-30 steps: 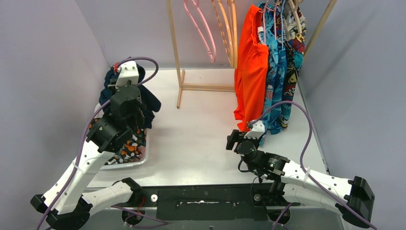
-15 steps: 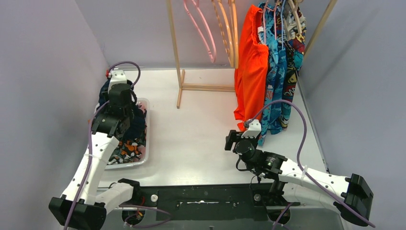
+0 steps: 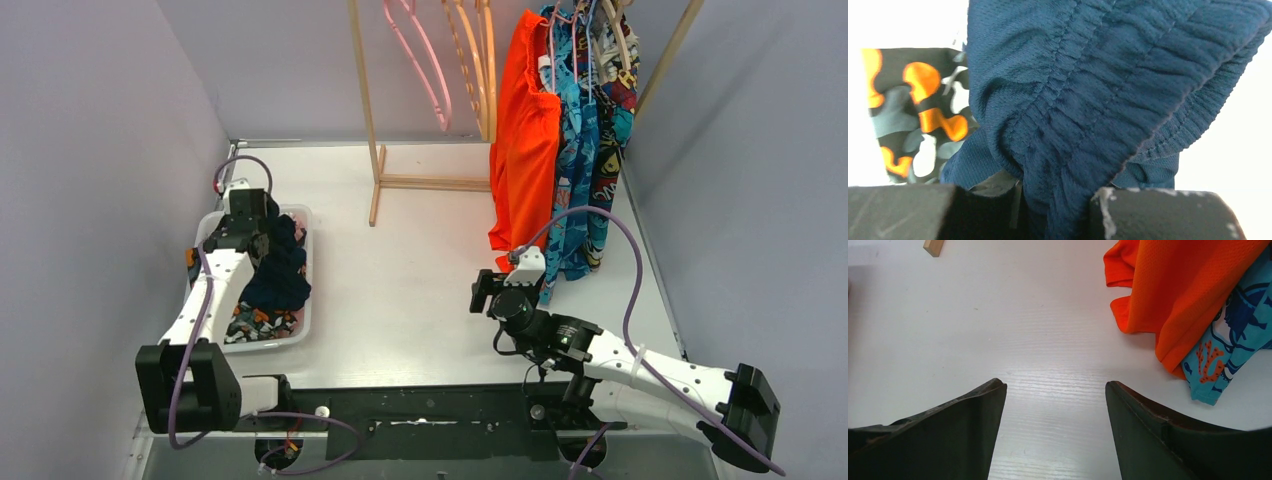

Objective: Remove the shorts from the hanger
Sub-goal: Place the shorts in the basket.

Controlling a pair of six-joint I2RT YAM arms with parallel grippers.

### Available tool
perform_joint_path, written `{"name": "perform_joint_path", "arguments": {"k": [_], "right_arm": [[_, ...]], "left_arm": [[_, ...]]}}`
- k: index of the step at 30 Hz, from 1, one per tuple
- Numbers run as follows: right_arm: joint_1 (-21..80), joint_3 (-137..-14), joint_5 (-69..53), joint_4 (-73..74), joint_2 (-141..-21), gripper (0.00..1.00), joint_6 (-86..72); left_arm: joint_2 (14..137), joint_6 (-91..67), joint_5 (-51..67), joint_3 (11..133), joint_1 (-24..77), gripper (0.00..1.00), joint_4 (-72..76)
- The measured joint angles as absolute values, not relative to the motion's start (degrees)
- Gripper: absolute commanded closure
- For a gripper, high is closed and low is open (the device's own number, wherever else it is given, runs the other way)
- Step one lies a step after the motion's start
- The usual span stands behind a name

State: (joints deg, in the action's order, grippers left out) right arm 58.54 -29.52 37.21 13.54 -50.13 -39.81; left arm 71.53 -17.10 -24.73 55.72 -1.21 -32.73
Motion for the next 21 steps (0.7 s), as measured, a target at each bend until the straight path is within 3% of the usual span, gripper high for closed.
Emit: {"name": "perform_joint_path", "arguments": {"k": [11, 21], "right_arm": [[58.5, -29.56, 37.56, 13.69, -48.01, 0.26, -37.87], [58.43, -29.56, 37.67, 13.85, -47.99, 0.26, -37.82]], "left_arm": [[88.49, -23.11, -13.47, 52.66, 0.64, 1.0, -25.43], [88.66, -29.19, 0.1, 53.8, 12.25, 0.98, -22.02]]}}
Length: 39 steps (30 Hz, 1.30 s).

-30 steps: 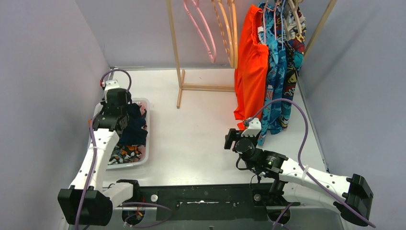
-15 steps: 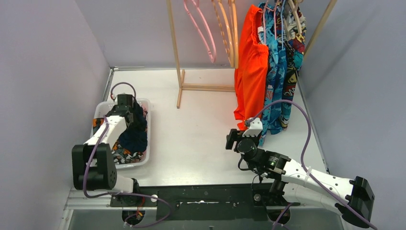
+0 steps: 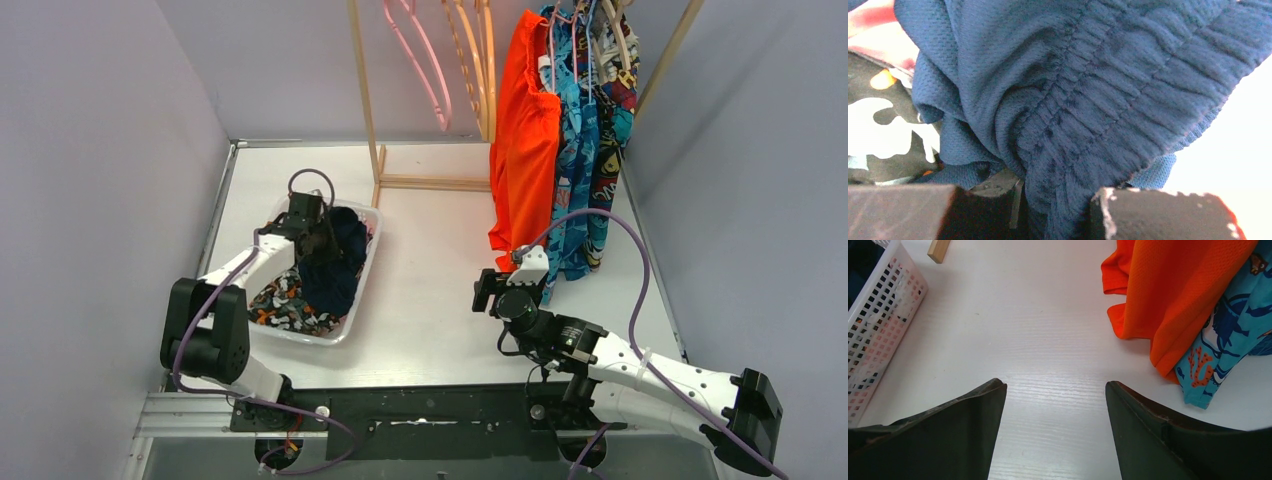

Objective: Remove the shorts from the hanger
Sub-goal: Place the shorts in the basket.

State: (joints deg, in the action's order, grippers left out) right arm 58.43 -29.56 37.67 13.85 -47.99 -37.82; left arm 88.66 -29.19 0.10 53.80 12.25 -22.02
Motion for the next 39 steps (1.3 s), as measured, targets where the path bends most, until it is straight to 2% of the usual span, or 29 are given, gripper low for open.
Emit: {"name": "perform_joint_path", "arguments": {"k": [3, 7, 11, 17, 20, 23, 25, 28, 31, 35, 39], "right_arm": [[58.43, -29.56, 37.67, 13.85, -47.99, 0.26, -37.98], [58.43, -29.58, 37.67, 13.85, -47.99, 0.26, -37.95], [58.43, -29.71, 37.65, 13.82, -48.01, 0.26, -37.98], [58.43, -29.89, 37.63, 13.82, -48.31, 0.26, -38.0], [58.43, -29.91, 37.6, 13.82, -48.45, 0.26, -38.02], [58.43, -29.91, 37.6, 13.85, -48.64, 0.26, -38.02], [58.43, -29.98, 37.6, 13.87, -48.64, 0.26, -38.0], [58.43, -30.52, 37.6, 14.0, -48.82, 0.26, -38.0], [58.41, -31.09, 37.56, 14.0, -49.34, 0.26, -37.63], [58.08, -34.39, 37.56, 15.59, -51.18, 0.25, -34.98], [57.78, -38.24, 38.59, 16.4, -52.03, 0.22, -32.73]], "left_arm": [[86.96, -29.89, 0.51, 53.6, 11.99, 0.93, -22.76], [83.94, -28.97, -0.1, 54.46, 11.33, 0.61, -25.8], [81.84, -26.2, -0.67, 57.6, 11.18, 0.44, -29.71], [79.5, -23.53, -1.74, 63.88, 11.14, 0.38, -35.31], [78.02, -22.83, -1.93, 66.76, 11.14, 0.38, -36.4], [76.23, -22.02, -1.34, 67.88, 11.07, 0.42, -35.16], [76.09, -21.89, -0.4, 67.81, 10.96, 0.49, -33.89], [78.48, -22.33, 1.02, 65.93, 10.41, 0.65, -30.11], [83.53, -23.7, 2.15, 60.42, 9.78, 0.71, -26.0], [88.84, -27.38, 6.24, 51.29, 9.19, 0.72, -17.87], [86.76, -28.73, 7.33, 50.28, 8.93, 0.68, -16.14]]}}
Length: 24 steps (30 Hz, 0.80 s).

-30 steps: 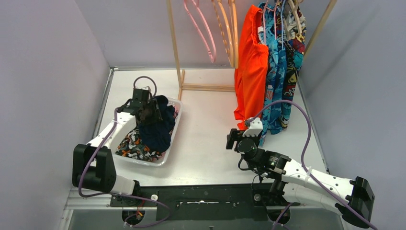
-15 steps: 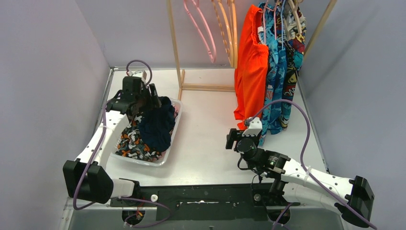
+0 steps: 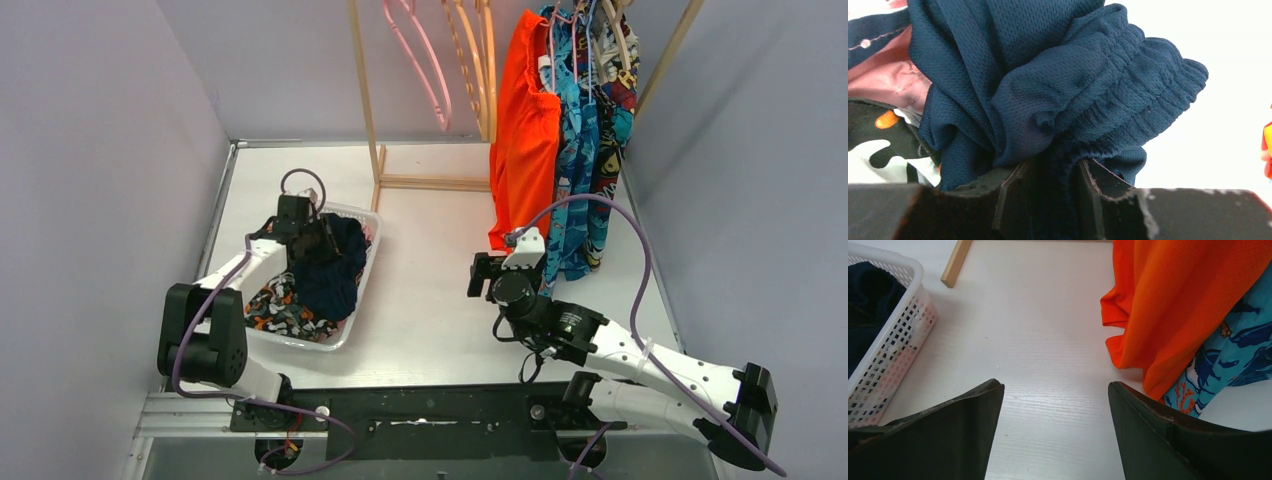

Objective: Remove the shorts from the hanger
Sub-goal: Place the shorts in the basket.

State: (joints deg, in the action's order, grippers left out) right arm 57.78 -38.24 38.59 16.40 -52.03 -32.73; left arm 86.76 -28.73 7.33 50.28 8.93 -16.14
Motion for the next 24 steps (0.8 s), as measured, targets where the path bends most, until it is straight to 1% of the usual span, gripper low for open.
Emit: {"name": "perform_joint_path", "arguments": {"k": [5, 10, 14, 18, 22, 24], "right_arm": [[57.67, -38.89, 39.44, 16.45, -51.92, 0.22, -32.18], [57.67, -38.06, 39.53, 16.69, -50.7, 0.22, -33.78], [57.67, -36.77, 39.48, 17.26, -48.71, 0.22, -35.73], [57.67, -35.35, 39.53, 17.58, -46.85, 0.21, -37.39], [57.67, -34.11, 39.53, 18.09, -45.23, 0.21, -38.7], [57.67, -33.3, 39.53, 18.11, -44.34, 0.21, -39.38]], "left_arm": [[85.41, -27.9, 6.13, 53.87, 8.91, 0.61, -21.21], [80.03, -26.35, 4.91, 58.92, 8.88, 0.54, -26.94], [74.83, -25.58, 6.26, 60.93, 8.88, 0.53, -28.75], [72.4, -25.41, 10.2, 58.81, 8.91, 0.64, -29.06], [70.96, -27.79, 14.31, 48.93, 8.91, 0.69, -26.65], [70.96, -30.04, 15.97, 42.54, 8.91, 0.73, -23.66]]}}
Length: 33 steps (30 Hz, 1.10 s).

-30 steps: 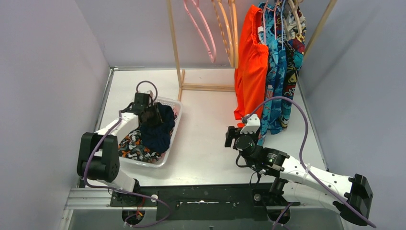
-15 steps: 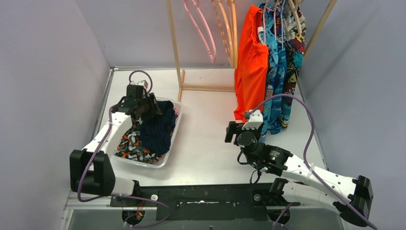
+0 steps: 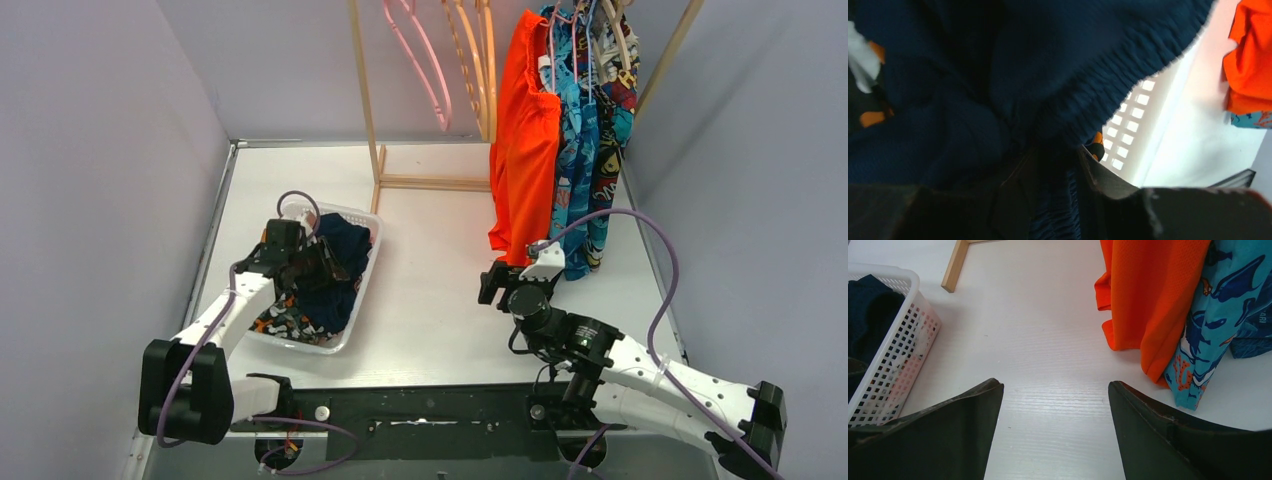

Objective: Remove the shorts from the hanger
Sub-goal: Place the shorts in the basket.

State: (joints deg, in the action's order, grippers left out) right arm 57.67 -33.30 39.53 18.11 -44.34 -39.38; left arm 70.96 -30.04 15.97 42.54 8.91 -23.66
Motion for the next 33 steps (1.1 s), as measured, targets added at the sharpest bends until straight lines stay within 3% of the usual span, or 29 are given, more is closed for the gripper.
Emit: {"name": "perform_joint_path", "arguments": {"k": [2, 6, 22, 33], "right_arm": [[57.67, -32.71, 39.51, 18.13, -43.66, 0.21, -39.88], [57.67, -32.6, 39.55, 18.11, -43.22, 0.21, -40.07], [57.67, -36.58, 41.85, 21.45, -41.23, 0.2, -38.22], [57.67, -47.09, 43.35, 24.23, -44.91, 0.19, -38.83]], "left_arm": [[71.13, -31.86, 17.5, 39.88, 8.91, 0.78, -21.69], [71.61, -33.74, 18.5, 39.55, 8.88, 0.77, -19.68], [58.89, -30.04, 10.5, 43.86, 8.95, 0.27, -23.73], [47.27, -27.09, 5.96, 42.13, 8.95, 0.24, -21.63]]}}
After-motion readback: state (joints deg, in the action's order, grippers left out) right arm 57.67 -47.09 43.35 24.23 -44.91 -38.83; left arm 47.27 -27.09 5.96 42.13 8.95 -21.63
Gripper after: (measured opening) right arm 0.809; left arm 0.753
